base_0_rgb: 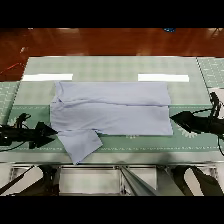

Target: Fold the shirts.

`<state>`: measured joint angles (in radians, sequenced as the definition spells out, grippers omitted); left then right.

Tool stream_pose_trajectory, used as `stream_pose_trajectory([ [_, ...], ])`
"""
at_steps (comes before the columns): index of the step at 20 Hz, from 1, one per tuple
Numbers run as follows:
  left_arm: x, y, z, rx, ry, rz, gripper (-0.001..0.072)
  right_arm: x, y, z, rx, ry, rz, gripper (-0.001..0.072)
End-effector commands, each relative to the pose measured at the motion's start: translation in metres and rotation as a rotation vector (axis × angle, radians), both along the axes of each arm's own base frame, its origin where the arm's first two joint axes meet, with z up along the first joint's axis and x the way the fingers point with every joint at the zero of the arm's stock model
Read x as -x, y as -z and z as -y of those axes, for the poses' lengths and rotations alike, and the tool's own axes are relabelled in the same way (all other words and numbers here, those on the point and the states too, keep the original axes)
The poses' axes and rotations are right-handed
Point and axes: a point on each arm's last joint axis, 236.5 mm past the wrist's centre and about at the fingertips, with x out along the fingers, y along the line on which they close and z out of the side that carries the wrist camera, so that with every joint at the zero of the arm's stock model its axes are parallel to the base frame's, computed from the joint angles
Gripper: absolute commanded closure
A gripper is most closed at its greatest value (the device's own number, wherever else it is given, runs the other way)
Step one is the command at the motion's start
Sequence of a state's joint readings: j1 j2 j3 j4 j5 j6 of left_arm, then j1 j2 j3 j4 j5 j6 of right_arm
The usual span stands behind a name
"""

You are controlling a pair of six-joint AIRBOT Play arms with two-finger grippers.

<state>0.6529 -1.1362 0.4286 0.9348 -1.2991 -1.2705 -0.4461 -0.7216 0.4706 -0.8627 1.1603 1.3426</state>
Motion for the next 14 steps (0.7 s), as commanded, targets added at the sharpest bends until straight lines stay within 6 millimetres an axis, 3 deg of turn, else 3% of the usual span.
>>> stream_pose_trajectory([
  [1, 0.003, 0.011, 0.015, -0.038, 0.071, -0.004, 0.0200, 0.004, 0.000, -0.006, -0.016, 0.004, 0.014, 0.0305],
  [5, -0.008, 0.018, 0.042, -0.060, 0.168, 0.036, 0.0204, -0.006, -0.008, -0.009, -0.051, 0.034, 0.053, 0.0305],
  [6, -0.004, 0.022, 0.051, -0.056, 0.210, 0.024, 0.0301, -0.010, -0.011, -0.009, -0.064, 0.047, 0.069, 0.0305],
  [7, 0.000, 0.025, 0.057, -0.051, 0.241, 0.013, 0.0611, -0.012, -0.012, -0.003, -0.046, 0.061, 0.076, 0.0305],
  [8, 0.001, 0.027, 0.060, -0.047, 0.257, 0.008, 0.0687, -0.011, -0.009, 0.010, -0.018, 0.096, 0.056, 0.0304],
  [10, 0.001, 0.026, 0.060, -0.050, 0.261, 0.013, 0.0687, 0.006, 0.010, 0.049, 0.071, 0.202, -0.048, 0.0304],
  [12, 0.000, 0.026, 0.060, -0.051, 0.260, 0.014, 0.0688, 0.044, 0.035, 0.084, 0.158, 0.282, -0.214, 0.0305],
  [14, -0.001, 0.027, 0.059, -0.056, 0.265, 0.024, 0.0688, 0.072, 0.054, 0.076, 0.121, 0.243, -0.320, 0.0304],
])
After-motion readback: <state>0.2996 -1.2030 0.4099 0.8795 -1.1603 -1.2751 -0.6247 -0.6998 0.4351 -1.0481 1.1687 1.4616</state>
